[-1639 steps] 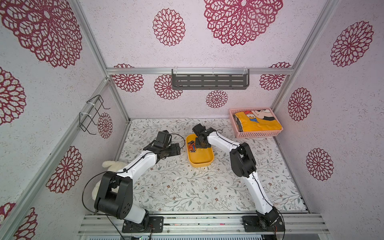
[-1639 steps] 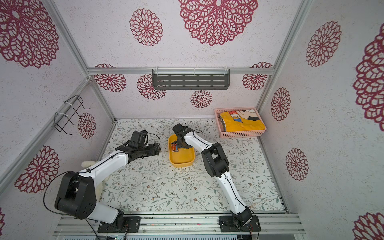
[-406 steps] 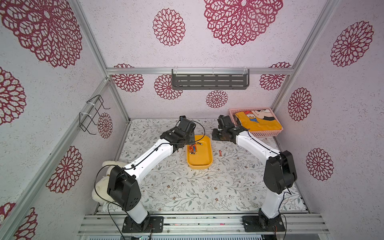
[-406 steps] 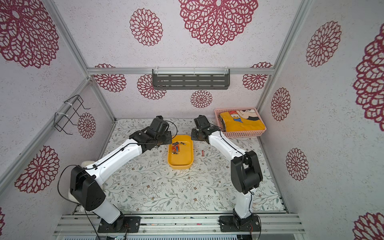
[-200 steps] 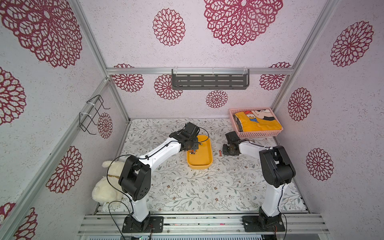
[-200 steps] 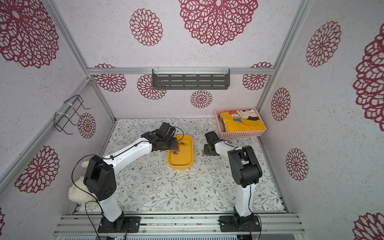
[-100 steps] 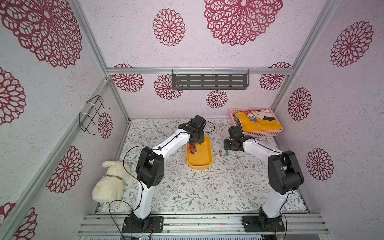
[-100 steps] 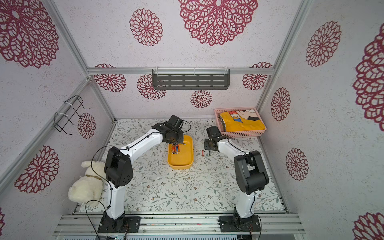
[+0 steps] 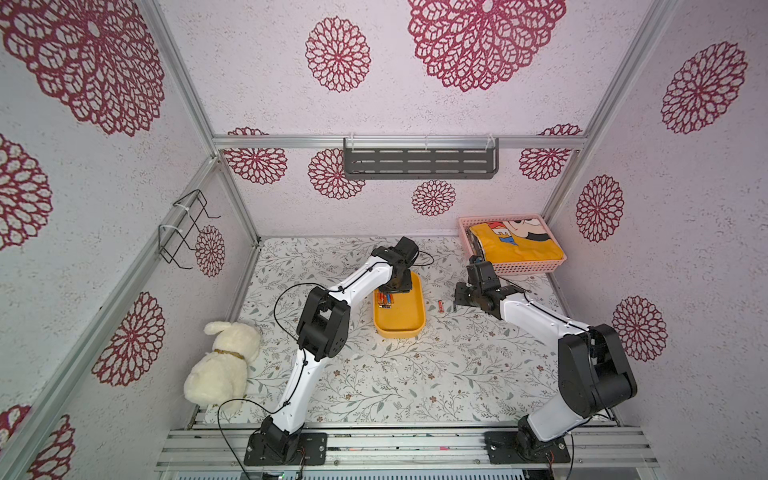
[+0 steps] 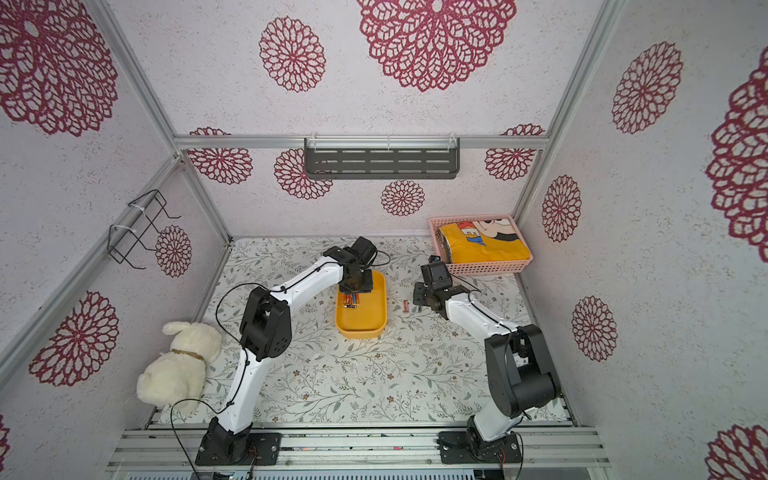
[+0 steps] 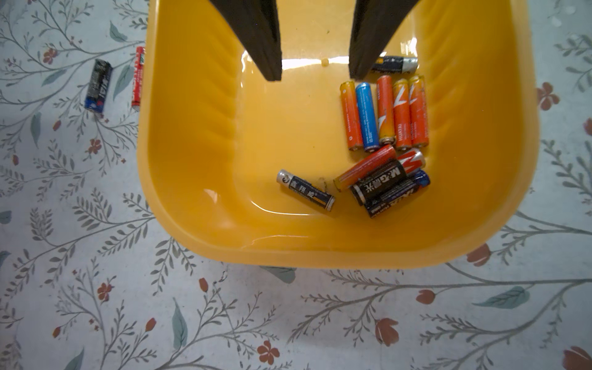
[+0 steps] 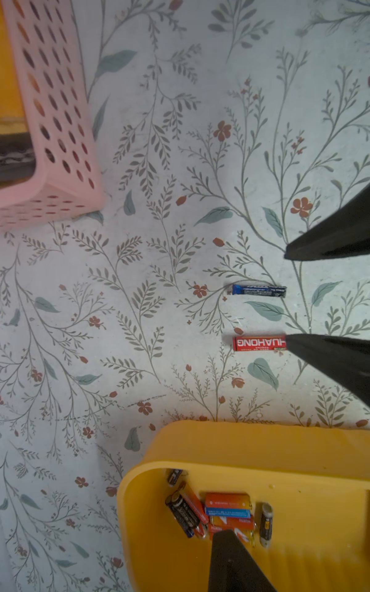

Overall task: Take the batteries out of the storage box
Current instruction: Pick up the battery from the storage box.

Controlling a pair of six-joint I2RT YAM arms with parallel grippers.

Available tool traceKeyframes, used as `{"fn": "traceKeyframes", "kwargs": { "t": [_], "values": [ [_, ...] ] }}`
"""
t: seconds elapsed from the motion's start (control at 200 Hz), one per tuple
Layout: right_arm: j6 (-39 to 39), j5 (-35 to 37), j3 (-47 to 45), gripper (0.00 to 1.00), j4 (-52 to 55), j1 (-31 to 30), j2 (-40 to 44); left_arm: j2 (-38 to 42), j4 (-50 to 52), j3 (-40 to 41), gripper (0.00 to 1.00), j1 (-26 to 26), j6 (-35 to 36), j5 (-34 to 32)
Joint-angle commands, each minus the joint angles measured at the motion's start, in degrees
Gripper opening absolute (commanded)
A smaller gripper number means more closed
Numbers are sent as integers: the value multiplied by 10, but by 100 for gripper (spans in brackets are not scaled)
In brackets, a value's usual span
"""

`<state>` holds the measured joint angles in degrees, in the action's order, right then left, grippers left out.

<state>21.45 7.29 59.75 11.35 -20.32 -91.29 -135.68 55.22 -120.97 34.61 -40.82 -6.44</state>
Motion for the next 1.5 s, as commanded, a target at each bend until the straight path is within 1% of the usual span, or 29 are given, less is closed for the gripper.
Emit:
{"fn": "traceKeyframes", "kwargs": {
  "t": [0.0,0.185,0.315,0.415,0.66,0.911,0.996,1.056,1.121,1.176,1.266,1.371,1.421,1.446,1.496],
  "values": [
    [-3,0,5,44,-21,-2,12,-21,18,-9,37,-1,-7,2],
    [-3,-7,3,44,-25,-2,5,-49,27,-27,36,-2,-3,0],
    [-4,-8,3,44,-24,-3,6,-52,9,-12,36,-2,0,5],
    [-4,-6,2,44,-24,-3,6,-59,11,-16,33,-2,6,4],
    [-6,-13,1,44,-26,-2,1,-71,6,-18,33,-2,15,0],
    [-10,-24,-2,44,-28,-2,2,-104,19,-49,32,-3,24,-2],
    [-10,-30,-4,44,-28,-3,4,-110,24,-52,27,-3,28,-6],
    [-12,-36,-6,44,-29,-3,5,-110,26,-51,21,-3,30,-9],
    [-11,-44,-11,45,-34,-2,8,-107,26,-48,20,-3,30,-13],
    [-12,-47,-15,45,-38,-3,11,-104,25,-46,15,-3,32,-16],
    [-10,-51,-17,46,-41,-3,15,-96,25,-43,14,-3,33,-19],
    [-10,-51,-17,46,-41,-3,18,-79,25,-43,4,-3,32,-19],
    [-9,-50,-18,46,-40,-3,20,-68,25,-43,3,-3,33,-19],
    [-9,-49,-18,47,-40,-3,21,-61,24,-43,0,-3,33,-19],
    [-8,-47,-20,47,-43,-3,23,-46,26,-43,0,-3,34,-17]
  ]
}}
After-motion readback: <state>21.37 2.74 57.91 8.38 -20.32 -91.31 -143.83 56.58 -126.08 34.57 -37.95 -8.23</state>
